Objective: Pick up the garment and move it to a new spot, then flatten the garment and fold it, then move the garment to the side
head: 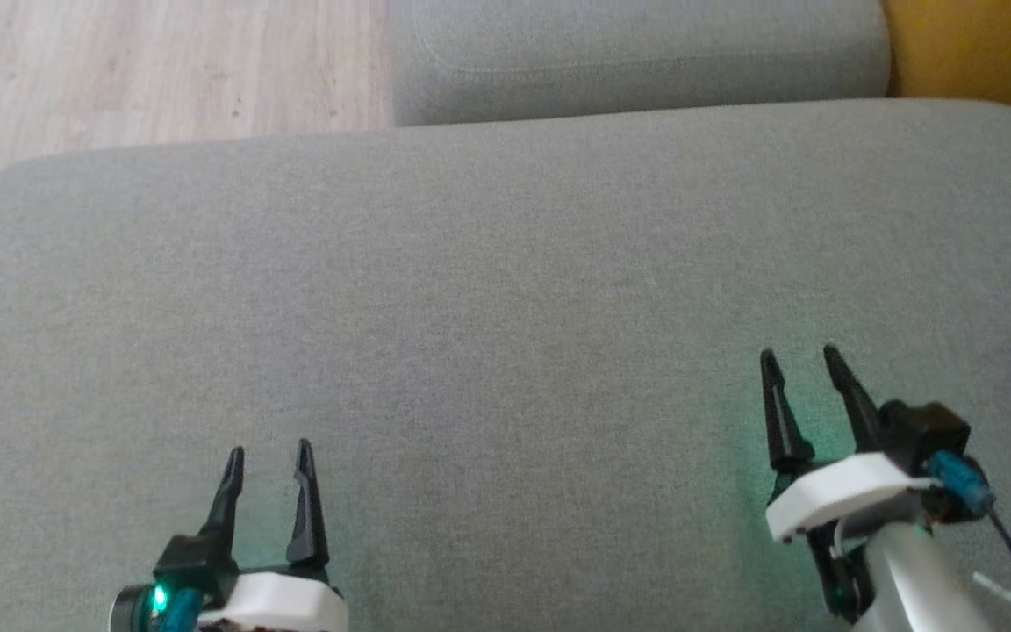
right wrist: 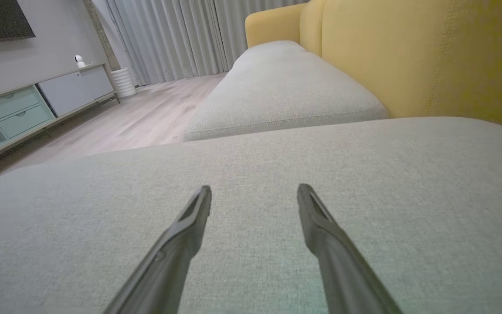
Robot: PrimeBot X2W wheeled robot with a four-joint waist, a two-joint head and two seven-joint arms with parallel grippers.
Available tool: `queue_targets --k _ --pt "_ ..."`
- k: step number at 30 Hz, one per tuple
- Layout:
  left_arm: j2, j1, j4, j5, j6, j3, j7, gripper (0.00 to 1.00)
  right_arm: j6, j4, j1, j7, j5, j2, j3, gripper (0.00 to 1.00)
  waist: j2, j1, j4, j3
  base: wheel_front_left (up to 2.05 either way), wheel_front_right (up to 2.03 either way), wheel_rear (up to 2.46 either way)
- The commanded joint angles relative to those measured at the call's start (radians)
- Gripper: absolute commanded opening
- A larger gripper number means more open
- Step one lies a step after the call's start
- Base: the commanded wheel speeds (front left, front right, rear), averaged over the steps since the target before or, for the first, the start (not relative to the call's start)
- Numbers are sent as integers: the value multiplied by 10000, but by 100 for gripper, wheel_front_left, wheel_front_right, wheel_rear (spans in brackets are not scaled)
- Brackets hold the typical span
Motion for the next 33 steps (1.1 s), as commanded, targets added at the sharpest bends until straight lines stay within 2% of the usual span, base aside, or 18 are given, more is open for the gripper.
queue_targets --k 1,17,18,21,33 --pt "18 -184 -360 12 -78 388 -97 100 -9 -226 20 -137 71 3 311 100 0 1 52 -121 0 0 0" --pt "18 285 -492 -268 -744 696 -97 100 -9 -61 362 -137 250 4 488 100 0 1 107 -595 0 0 0" --pt "0 576 -156 -261 -734 367 3 0 0 234 470 4 198 4 234 0 0 1 109 -595 0 0 0" --pt "-2 689 300 -277 -734 363 54 0 0 651 664 28 214 21 230 0 0 1 110 -602 0 0 0" --pt "0 521 169 -1561 -838 606 406 0 -1 325 675 386 1580 19 24 0 0 1 101 -587 0 0 0"
